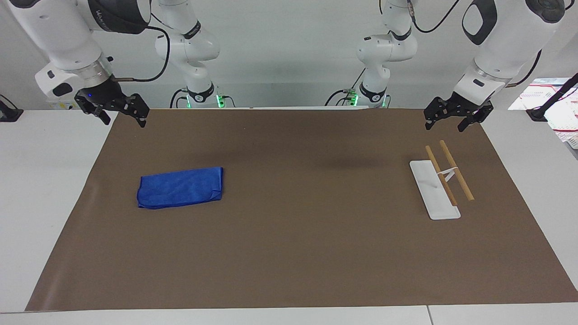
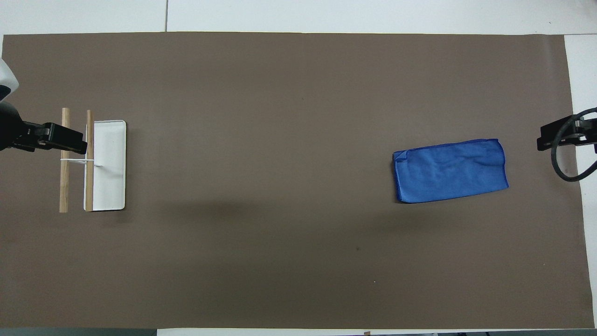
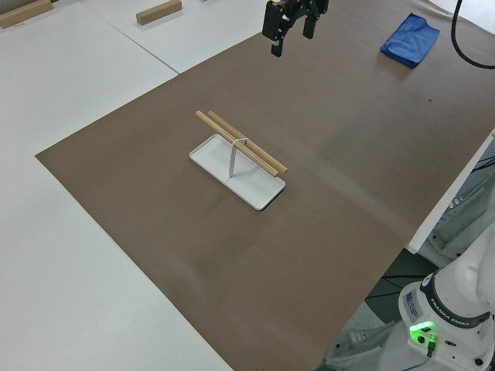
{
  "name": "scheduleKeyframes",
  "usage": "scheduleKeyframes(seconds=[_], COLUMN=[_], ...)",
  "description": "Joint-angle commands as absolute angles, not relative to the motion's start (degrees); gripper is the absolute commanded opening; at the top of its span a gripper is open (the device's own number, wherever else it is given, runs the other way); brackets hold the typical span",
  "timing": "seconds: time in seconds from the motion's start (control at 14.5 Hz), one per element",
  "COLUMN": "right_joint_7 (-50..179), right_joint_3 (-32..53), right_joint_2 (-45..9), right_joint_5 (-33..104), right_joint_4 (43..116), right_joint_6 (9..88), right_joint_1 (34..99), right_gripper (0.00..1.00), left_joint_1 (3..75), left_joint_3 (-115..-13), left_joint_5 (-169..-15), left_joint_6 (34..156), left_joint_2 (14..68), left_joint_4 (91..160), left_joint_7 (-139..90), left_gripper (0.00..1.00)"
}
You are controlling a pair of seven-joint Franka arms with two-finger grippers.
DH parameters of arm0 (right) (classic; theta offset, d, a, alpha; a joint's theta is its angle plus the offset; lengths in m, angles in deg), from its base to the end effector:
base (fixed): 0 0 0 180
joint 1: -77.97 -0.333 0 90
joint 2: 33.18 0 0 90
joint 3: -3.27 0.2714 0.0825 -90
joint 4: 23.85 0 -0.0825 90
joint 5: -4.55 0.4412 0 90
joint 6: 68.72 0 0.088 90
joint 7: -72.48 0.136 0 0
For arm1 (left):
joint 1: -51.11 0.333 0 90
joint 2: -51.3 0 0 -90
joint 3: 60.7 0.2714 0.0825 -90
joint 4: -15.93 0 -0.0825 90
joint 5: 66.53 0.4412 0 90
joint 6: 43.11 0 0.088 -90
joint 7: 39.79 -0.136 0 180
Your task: Right arm passes towel to left arm to hang
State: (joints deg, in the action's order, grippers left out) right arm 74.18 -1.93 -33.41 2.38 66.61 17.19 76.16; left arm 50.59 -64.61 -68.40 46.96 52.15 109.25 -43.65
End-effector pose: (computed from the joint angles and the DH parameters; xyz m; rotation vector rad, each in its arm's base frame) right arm 0.5991 -0.0409 0.5433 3.0998 -0.1397 -0.1179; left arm 0.6029 -0.0513 0.5295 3.1014 -0.2236 -0.0654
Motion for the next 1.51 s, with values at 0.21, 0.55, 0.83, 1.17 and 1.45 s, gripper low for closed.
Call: scheduleKeyframes(seconds=[0.21,0.55,0.83,1.17,1.45], right_joint_7=[73.4,73.8,75.8,76.7,72.3], right_joint_3=[-1.6,-1.6,-1.6,-0.6,-0.4], right_joint_2=[-34.7,-34.7,-35.6,-37.5,-33.3], right_joint_5=[2.1,2.6,2.5,2.4,2.7], right_joint_4=[68.1,68.2,70.7,84.1,93.4], right_joint_6=[17.9,17.9,19.3,37.6,52.0], right_joint_1=[76.7,76.8,76.2,75.6,75.6], right_gripper=[1.0,1.0,1.0,1.0,1.0], left_joint_1=[50.7,50.7,50.7,50.7,50.7], left_joint_3=[-64.7,-64.7,-64.7,-64.7,-64.7], left_joint_5=[-67.4,-67.4,-67.4,-67.4,-67.4], left_joint_6=[47.6,47.5,47.5,47.5,47.5], left_joint_2=[52.6,52.6,52.6,52.5,52.6], left_joint_4=[109.9,109.8,109.8,109.9,109.9], left_joint_7=[-44.2,-44.2,-44.2,-44.2,-44.2], left_gripper=[1.0,1.0,1.0,1.0,1.0])
